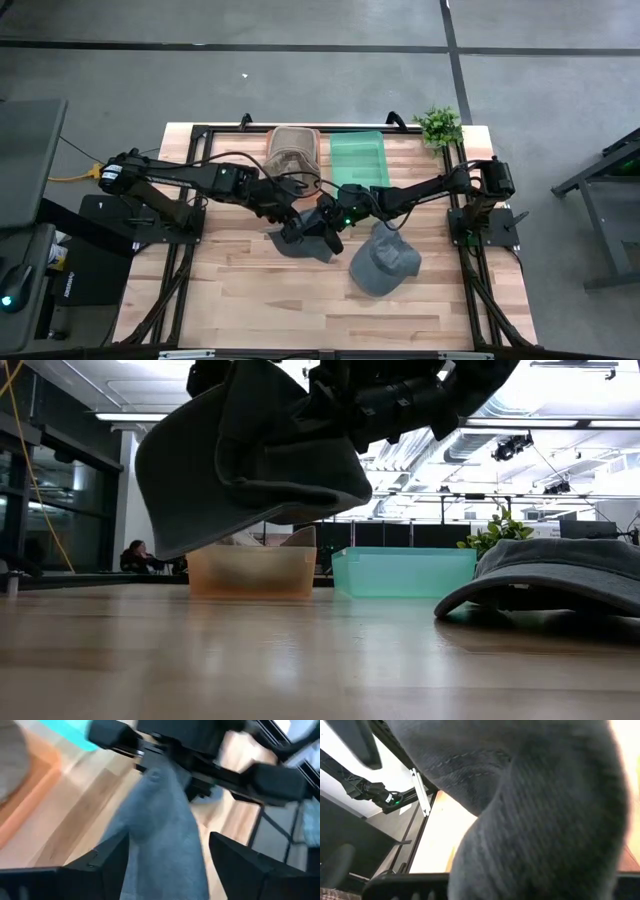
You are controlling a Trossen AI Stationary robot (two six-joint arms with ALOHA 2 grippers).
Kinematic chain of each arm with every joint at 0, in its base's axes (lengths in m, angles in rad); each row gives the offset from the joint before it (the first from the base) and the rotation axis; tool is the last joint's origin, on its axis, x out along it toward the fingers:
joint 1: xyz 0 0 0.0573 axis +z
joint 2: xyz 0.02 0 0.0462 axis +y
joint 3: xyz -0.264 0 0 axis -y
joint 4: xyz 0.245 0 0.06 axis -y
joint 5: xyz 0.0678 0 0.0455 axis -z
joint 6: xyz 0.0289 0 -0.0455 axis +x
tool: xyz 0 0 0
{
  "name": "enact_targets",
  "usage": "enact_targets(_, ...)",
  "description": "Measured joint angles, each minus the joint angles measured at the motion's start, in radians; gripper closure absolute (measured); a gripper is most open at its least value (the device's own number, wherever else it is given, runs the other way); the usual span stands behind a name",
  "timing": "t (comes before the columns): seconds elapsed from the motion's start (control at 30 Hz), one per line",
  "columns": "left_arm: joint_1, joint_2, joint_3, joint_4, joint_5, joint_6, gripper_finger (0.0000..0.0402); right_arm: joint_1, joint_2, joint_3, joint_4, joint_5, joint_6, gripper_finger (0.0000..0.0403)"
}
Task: Pick & Place hat
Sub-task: Put the left black cap into the blue bin
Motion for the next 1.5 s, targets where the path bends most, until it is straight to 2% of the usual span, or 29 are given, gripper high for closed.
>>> enact_targets(0.17, 0.000, -0.008, 0.042, -0.073, -0.089, -0.071, 0.0143, 0.000, -0.001, 0.000, 0.000, 0.025, 0.001, 0.0399)
enact_targets(0.43, 0.000, -0.011, 0.259, -0.331, -0.284, -0.101, 0.0163, 0.001, -0.005, 0.000, -0.010, 0.082, 0.004, 0.0399)
enact_targets(0.57, 0.000, -0.021, 0.319, -0.380, -0.366, -0.115, 0.0171, 0.011, -0.043, -0.001, -0.025, 0.174, 0.001, 0.0399)
enact_targets(0.73, -0.001, -0.087, 0.299, -0.378, -0.373, -0.136, 0.0182, 0.018, -0.117, -0.001, -0.035, 0.296, -0.023, 0.0399)
enact_targets(0.83, -0.010, -0.111, 0.243, -0.351, -0.371, -0.156, 0.0190, 0.019, -0.168, 0.000, -0.068, 0.370, -0.046, 0.0399)
enact_targets(0.93, -0.017, -0.171, 0.136, -0.291, -0.358, -0.179, 0.0198, 0.019, -0.221, 0.000, -0.122, 0.457, -0.060, 0.0399)
enact_targets(1.13, -0.052, -0.316, -0.155, -0.016, -0.315, -0.230, 0.0211, 0.006, -0.341, -0.001, -0.185, 0.623, -0.059, 0.0399)
enact_targets(1.3, -0.052, -0.435, -0.346, 0.144, -0.316, -0.232, 0.0213, -0.023, -0.396, -0.003, -0.208, 0.815, 0.029, 0.0399)
enact_targets(1.5, -0.052, -0.590, -0.540, 0.302, -0.321, -0.209, 0.0213, -0.064, -0.397, -0.003, -0.223, 1.046, 0.219, 0.0399)
